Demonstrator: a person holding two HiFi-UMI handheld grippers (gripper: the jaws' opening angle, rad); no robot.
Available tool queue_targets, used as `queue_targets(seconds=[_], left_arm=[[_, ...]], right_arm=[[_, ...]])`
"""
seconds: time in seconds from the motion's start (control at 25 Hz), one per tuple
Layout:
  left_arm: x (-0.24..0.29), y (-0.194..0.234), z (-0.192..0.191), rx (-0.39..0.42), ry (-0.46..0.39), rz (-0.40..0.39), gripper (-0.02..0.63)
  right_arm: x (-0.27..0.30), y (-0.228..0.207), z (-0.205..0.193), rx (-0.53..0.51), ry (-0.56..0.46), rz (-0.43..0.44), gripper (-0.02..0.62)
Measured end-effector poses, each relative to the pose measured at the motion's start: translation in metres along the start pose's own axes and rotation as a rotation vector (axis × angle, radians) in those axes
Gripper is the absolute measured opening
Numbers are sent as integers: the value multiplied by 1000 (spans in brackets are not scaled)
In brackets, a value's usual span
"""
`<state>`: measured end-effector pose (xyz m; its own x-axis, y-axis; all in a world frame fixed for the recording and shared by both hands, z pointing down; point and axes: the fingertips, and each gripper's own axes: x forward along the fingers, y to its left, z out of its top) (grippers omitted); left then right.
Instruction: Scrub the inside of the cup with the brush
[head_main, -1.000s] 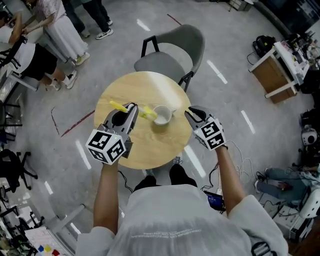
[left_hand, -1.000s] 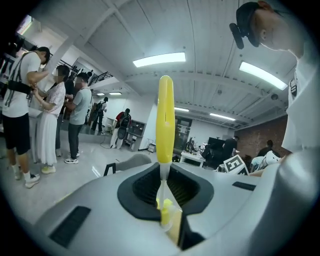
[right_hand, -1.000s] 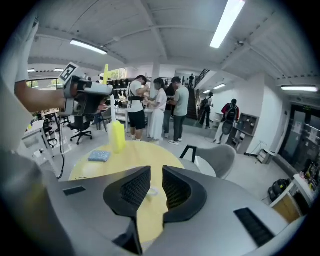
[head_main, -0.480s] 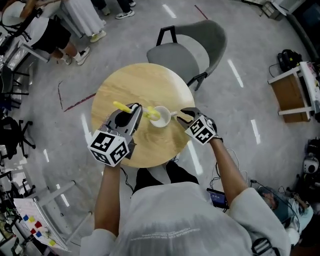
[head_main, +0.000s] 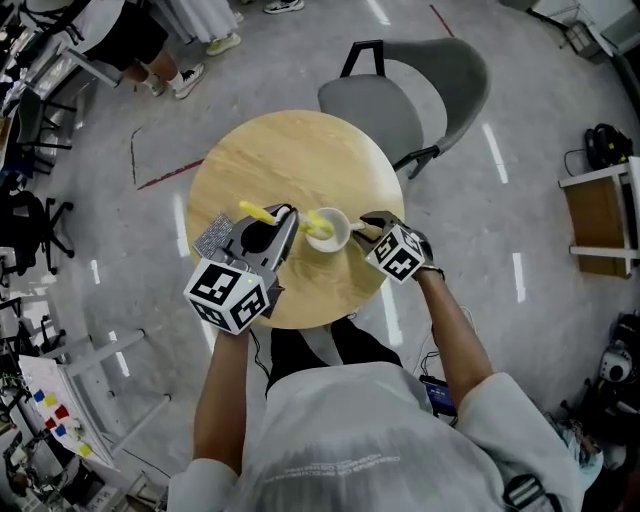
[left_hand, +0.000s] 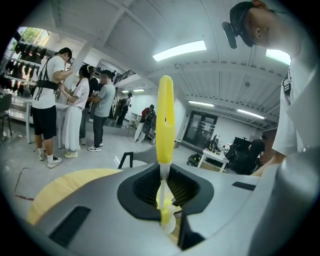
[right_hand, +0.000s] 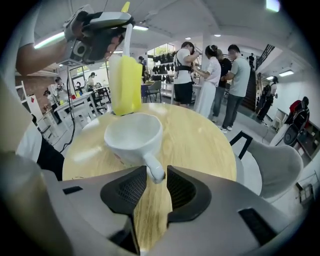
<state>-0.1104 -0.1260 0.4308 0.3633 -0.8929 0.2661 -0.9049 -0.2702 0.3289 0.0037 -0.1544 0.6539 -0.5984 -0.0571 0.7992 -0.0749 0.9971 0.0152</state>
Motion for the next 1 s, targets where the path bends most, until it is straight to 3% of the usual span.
queue_targets(seconds=[0.12, 0.44, 0.68, 1.0], left_arm=[[2, 1, -3, -3, 0, 12, 49], [2, -5, -9, -2, -2, 2, 49], [1, -20, -21, 22, 31, -48, 49], [16, -40, -52, 21, 55, -123, 49]], right_arm=[[6, -2, -2, -7, 26, -20, 113], [3, 9, -7, 17, 3, -47, 101], [-8, 32, -18, 68, -6, -37, 97], [-25, 48, -41, 146, -13, -94, 97]])
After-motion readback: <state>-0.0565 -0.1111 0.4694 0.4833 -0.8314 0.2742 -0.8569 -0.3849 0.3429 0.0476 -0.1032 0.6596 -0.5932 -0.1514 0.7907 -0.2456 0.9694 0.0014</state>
